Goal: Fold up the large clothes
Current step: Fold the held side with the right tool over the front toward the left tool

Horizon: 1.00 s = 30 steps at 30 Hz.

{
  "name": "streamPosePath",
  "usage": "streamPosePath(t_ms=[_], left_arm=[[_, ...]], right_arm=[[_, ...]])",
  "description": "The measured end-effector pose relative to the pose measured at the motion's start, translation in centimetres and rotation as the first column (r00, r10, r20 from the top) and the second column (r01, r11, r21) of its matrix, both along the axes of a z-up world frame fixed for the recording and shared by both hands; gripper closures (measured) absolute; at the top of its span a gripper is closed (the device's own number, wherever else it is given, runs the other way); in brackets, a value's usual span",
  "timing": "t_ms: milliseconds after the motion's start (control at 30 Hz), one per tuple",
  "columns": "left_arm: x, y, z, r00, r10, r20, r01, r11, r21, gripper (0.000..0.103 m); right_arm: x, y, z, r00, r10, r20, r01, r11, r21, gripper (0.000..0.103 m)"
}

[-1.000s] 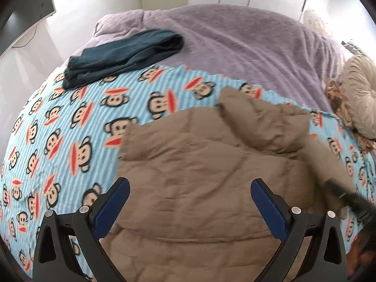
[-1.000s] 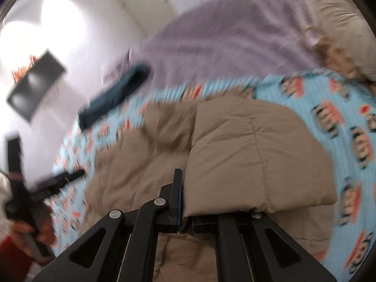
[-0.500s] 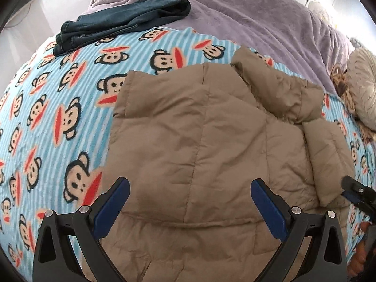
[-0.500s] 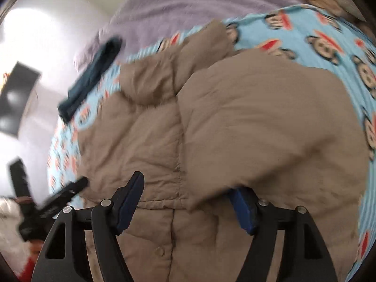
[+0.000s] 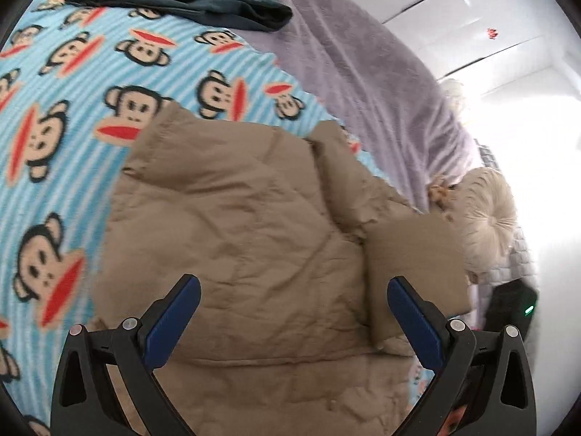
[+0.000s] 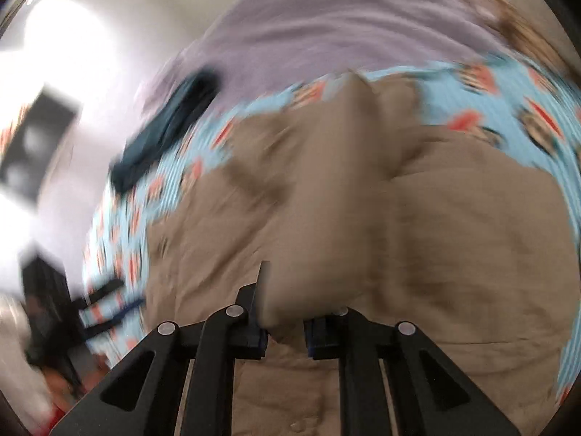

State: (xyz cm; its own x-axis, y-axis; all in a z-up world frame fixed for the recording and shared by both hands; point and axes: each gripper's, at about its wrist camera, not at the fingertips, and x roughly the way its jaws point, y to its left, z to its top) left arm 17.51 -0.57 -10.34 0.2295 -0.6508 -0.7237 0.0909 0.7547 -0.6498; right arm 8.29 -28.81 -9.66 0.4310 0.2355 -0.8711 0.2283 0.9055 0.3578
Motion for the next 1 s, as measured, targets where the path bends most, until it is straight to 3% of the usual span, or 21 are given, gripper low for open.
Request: streamPosePath(t_ms=[67,167,233,367,433,567,600,633,700,767,800,833,867,1000], left_arm=[[0.1,-0.6,-0.2,1.000,-0.026,-0.009,0.026,0.999,-0.030,0.000],[0.1,-1.8,-0.9,0.997,-0.067,-0.038,0.065,0.997,-0.047,0.000],[0.0,-2.6,-1.4,0.995,-0.091,-0.050,0.089,0.995,-0.040,0.000],[-0.1,-4.5,-2.8,0.987,-0.137,-0.088,0.136,0.991,-0.019,0.000],[-0.5,-5.6,-3.2,0.982,-0.162,-0.097,0.162,0.987,-0.010,0.000],[-0.7,-7.7,-3.6,0.975,-0.199,-0.095,0.204,0.978,0.052,0.001],[-0.7,-8.4,-3.6,0.974,-0.205,-0.091,0.212,0.974,0.077,0.013],[-0.7,-8.6,-3.7,0.972,-0.215,-0.091,0.223,0.971,0.090,0.044],[-0.5,-9.4,-4.0,0.962,-0.248,-0.118,0.263,0.955,0.138,0.086],[-0.5,-9.0,-3.6,0.967,-0.237,-0.095,0.250,0.957,0.145,0.087],[-0.6,-8.5,-3.1,0.971,-0.230,-0.067,0.238,0.958,0.162,0.087],[-0.7,-8.0,-2.8,0.973,-0.224,-0.050,0.229,0.956,0.182,0.087],[-0.6,-7.3,-2.6,0.978,-0.208,-0.033,0.210,0.955,0.209,0.087],[0.2,-5.5,-4.2,0.982,-0.184,-0.050,0.190,0.941,0.281,0.086]], right_arm=[[0.3,3.3,-1.6,0.993,0.096,-0.065,-0.099,0.994,-0.050,0.081],[-1.2,5.3,-3.2,0.979,0.154,-0.136,-0.163,0.985,-0.058,0.058],[-2.7,4.3,-3.3,0.979,0.148,-0.141,-0.150,0.989,-0.001,0.024],[-6.6,-1.6,-2.4,0.987,0.020,-0.158,-0.010,0.998,0.062,0.021],[-8.5,-6.0,-2.2,0.978,-0.103,-0.179,0.122,0.987,0.100,0.021],[-12.5,-14.5,-1.9,0.908,-0.379,-0.178,0.409,0.893,0.185,0.021],[-13.7,-16.7,-2.1,0.873,-0.452,-0.183,0.484,0.851,0.204,0.021],[-14.5,-18.0,-2.3,0.849,-0.494,-0.188,0.526,0.822,0.219,0.021],[-15.8,-20.6,-2.9,0.801,-0.566,-0.195,0.598,0.760,0.253,0.021],[-16.3,-22.3,-3.7,0.771,-0.603,-0.205,0.637,0.718,0.282,0.025],[-16.1,-22.7,-4.0,0.767,-0.607,-0.210,0.641,0.708,0.295,0.046],[-15.6,-22.3,-4.3,0.770,-0.601,-0.215,0.638,0.710,0.298,0.077],[-15.3,-22.4,-4.6,0.780,-0.585,-0.224,0.626,0.722,0.293,0.086],[-12.2,-19.3,-6.2,0.841,-0.494,-0.221,0.539,0.802,0.258,0.089]])
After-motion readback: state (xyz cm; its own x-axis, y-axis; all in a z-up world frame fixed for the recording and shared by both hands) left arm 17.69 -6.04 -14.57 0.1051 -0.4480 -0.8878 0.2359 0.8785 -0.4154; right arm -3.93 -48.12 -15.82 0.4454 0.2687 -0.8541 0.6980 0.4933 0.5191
